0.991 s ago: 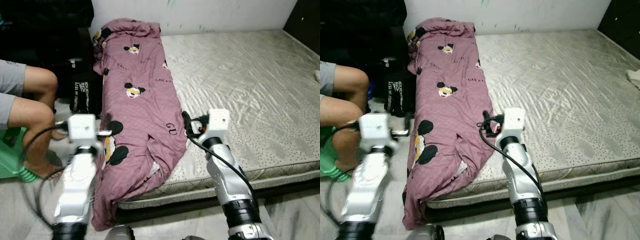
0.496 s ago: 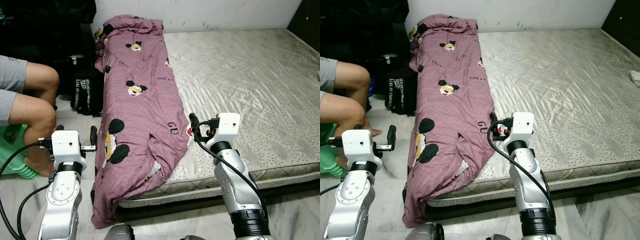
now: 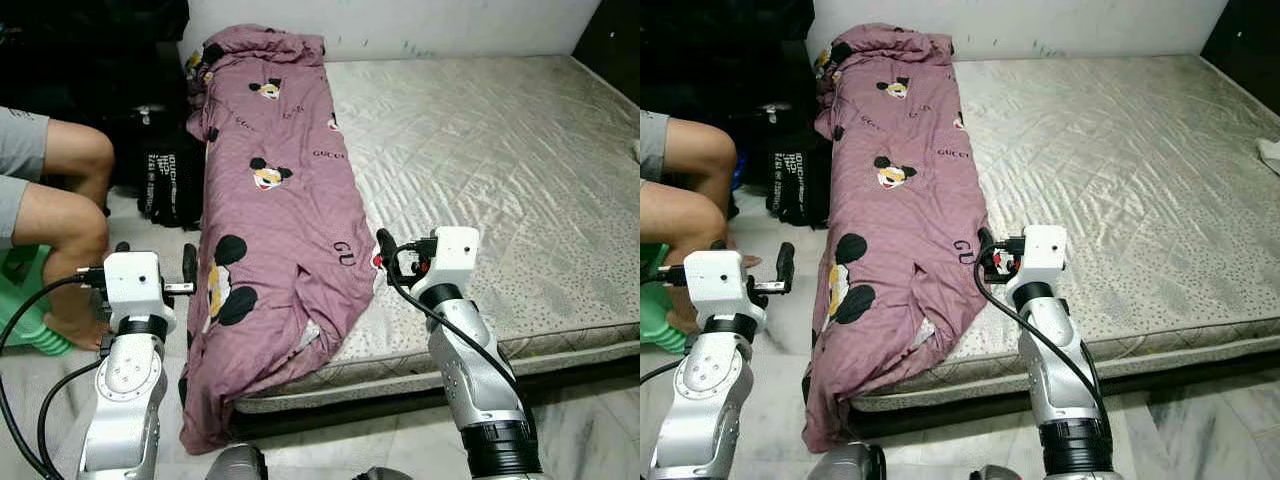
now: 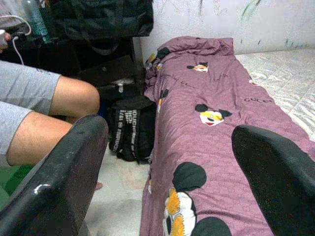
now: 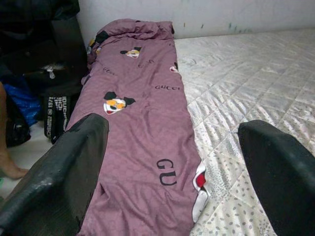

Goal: Clean up the room

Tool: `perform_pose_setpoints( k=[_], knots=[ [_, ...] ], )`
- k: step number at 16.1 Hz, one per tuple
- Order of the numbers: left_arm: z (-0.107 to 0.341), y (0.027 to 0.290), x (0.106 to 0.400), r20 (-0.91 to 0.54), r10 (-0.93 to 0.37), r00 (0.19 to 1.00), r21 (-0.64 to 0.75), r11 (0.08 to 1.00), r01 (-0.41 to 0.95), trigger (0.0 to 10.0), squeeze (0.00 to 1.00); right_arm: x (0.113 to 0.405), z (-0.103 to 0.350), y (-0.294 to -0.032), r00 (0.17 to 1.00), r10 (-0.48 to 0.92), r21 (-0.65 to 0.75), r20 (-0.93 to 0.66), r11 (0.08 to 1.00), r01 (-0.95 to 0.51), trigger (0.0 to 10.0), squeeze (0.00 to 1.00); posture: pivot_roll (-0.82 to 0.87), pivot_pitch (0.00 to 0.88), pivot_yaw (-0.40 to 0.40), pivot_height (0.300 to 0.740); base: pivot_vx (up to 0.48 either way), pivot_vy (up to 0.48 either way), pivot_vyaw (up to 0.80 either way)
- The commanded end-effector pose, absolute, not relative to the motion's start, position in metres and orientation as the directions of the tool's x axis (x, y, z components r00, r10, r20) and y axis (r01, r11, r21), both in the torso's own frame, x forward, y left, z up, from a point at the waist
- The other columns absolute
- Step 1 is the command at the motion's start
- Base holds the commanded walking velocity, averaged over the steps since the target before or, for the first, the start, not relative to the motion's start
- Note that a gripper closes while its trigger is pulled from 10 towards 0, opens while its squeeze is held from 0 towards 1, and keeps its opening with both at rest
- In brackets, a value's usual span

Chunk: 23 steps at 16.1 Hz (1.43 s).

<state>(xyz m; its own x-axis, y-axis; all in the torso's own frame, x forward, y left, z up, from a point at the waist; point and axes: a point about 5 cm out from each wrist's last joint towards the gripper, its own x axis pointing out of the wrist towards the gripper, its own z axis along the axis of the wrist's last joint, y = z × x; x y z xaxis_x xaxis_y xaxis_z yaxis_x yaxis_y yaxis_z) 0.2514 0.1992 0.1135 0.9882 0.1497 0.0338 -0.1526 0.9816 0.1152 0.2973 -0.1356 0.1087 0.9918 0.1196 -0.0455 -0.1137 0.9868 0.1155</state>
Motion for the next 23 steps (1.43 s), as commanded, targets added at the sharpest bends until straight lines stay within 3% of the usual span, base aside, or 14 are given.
perform_pose_setpoints(
  k=[1,7,19,23],
  knots=[
    [0.1159,0.1999,0.2515,0.035,0.151,0.988,0.112,0.982,-0.154,10.0,0.00,0.2970,0.1139,-0.1382,0.993,0.117,0.122,-0.029,0.986,-0.113,10.0,0.00,0.05,0.083,-0.036,0.686,0.000,0.000,0.00],
    [0.1178,0.2016,0.2545,0.042,0.171,0.984,0.111,0.978,-0.175,10.0,0.00,0.2978,0.1145,-0.1368,0.991,0.129,0.110,-0.030,0.986,-0.125,10.0,0.00,0.05,0.088,-0.039,0.636,0.000,0.000,0.00],
    [0.1204,0.2063,0.2595,0.044,0.231,0.972,0.104,0.967,-0.235,10.0,0.00,0.2983,0.1115,-0.1322,0.986,0.158,0.092,-0.046,0.984,-0.154,10.0,0.00,0.05,0.082,-0.044,0.636,0.000,0.000,0.00],
    [0.1214,0.2062,0.2612,0.044,0.235,0.971,0.098,0.966,-0.238,10.0,0.00,0.2981,0.1119,-0.1313,0.986,0.162,0.093,-0.045,0.983,-0.157,10.0,0.00,0.05,0.083,-0.042,0.601,0.000,0.000,0.00]
  ],
)
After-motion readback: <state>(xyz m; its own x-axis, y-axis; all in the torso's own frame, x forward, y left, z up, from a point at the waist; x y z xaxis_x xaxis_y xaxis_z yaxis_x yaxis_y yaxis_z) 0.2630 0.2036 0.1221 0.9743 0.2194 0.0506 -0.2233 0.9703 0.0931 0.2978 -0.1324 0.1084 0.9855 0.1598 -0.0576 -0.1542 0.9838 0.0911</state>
